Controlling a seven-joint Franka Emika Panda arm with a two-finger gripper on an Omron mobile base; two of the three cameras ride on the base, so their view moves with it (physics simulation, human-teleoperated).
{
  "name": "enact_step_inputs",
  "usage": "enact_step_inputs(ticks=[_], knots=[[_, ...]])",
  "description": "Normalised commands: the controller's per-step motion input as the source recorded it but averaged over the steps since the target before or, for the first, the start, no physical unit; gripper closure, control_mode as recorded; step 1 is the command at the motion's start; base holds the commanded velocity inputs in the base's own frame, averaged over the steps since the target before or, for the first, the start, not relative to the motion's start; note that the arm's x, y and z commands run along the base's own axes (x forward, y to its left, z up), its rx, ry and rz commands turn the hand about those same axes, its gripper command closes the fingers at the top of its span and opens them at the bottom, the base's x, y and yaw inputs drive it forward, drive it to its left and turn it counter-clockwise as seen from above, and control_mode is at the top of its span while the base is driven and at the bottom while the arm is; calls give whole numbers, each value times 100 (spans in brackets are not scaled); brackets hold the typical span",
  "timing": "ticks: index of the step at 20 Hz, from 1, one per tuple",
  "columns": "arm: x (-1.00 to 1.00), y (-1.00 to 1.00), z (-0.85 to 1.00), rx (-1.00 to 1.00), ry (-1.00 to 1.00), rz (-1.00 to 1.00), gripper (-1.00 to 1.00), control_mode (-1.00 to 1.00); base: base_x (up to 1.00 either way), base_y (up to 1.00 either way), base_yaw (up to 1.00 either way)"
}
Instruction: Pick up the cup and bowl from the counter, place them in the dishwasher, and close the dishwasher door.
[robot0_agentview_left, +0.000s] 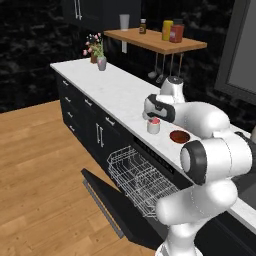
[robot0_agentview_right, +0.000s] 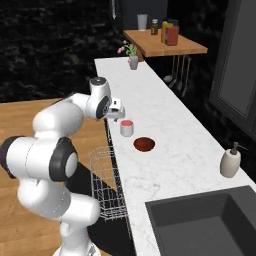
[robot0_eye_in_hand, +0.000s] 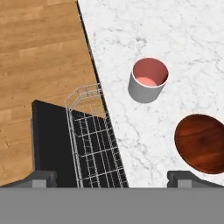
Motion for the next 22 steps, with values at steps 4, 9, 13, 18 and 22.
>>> enact_step_inputs(ticks=[4, 9, 13, 18, 22], knots=[[71, -1, -26, -7, 0, 0, -100, -100, 0, 0, 0], [67, 0, -39, -9, 0, 0, -100, -100, 0, 0, 0], [68, -7, -42, -4, 0, 0, -100, -100, 0, 0, 0], [63, -17, -36, 0, 1, 0, -100, -100, 0, 0, 0], [50, -19, -35, 0, 2, 0, -100, -100, 0, 0, 0]])
